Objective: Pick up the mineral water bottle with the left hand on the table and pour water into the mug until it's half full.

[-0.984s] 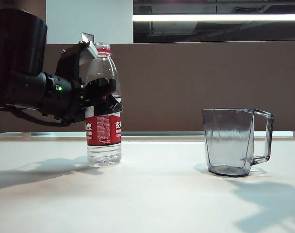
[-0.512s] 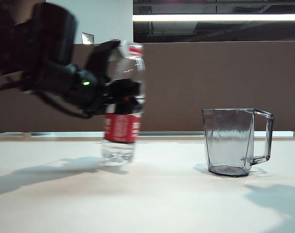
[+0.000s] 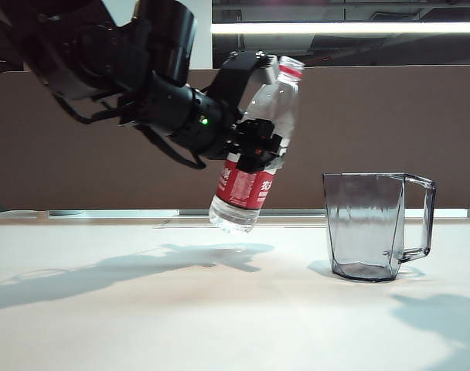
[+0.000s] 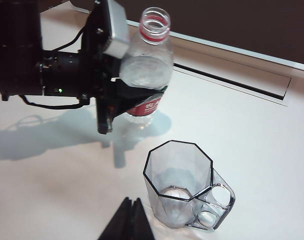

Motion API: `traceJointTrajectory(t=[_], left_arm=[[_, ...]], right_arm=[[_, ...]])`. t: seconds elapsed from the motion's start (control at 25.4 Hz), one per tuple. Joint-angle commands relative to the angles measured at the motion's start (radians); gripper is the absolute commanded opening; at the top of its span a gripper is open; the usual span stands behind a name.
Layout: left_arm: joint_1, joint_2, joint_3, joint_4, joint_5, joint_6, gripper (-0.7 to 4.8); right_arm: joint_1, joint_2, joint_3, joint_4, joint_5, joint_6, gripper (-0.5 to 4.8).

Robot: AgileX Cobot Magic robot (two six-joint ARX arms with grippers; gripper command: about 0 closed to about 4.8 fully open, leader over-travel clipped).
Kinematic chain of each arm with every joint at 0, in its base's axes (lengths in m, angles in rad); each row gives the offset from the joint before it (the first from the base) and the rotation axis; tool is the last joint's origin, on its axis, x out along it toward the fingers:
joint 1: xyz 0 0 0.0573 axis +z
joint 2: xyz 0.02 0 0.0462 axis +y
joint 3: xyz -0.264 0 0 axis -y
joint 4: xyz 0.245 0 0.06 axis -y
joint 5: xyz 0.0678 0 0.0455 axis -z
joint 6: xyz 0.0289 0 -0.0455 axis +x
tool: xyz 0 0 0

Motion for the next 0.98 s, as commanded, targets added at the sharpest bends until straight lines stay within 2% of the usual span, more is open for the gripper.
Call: traceJointTrajectory(t=[0.04, 0.12, 0.28, 0.35, 0.43, 0.63, 0.79, 0.98], left_arm=[[-0.002, 0.027, 0.064, 0.015, 0.003, 0.087, 2.14], [-0.015, 0.043, 0.087, 0.011, 0.003, 0.156, 2.14], [-0.054, 0.049, 0.091, 0.011, 0.003, 0.372, 2.14], [-0.063, 0.049, 0.091, 0.011, 0.003, 0.428, 2.14], [-0.062, 0.049, 0.091, 0.011, 0.003, 0.447, 2.14], [-0.061, 0.049, 0.091, 0.011, 0.003, 0.557, 2.14], [-0.061, 0.068, 0.091, 0.019, 0.003, 0.562, 2.14], [-0.056, 0.086, 0.091, 0.028, 0.003, 0.62, 2.14]], right_arm=[[0.001, -0.002, 0.008, 0.014, -0.002, 0.0, -0.02], [0.001, -0.002, 0.008, 0.013, -0.001, 0.0, -0.02], [0.001, -0.002, 0.008, 0.0, -0.001, 0.0, -0.02], [0.001, -0.002, 0.008, -0.009, -0.002, 0.001, -0.02], [0.001, -0.002, 0.008, -0.008, -0.002, 0.001, -0.02], [0.001, -0.002, 0.008, -0.008, -0.002, 0.001, -0.01], [0.001, -0.008, 0.008, -0.007, -0.002, 0.001, -0.01], [0.001, -0.02, 0.008, -0.009, -0.002, 0.0, -0.01]])
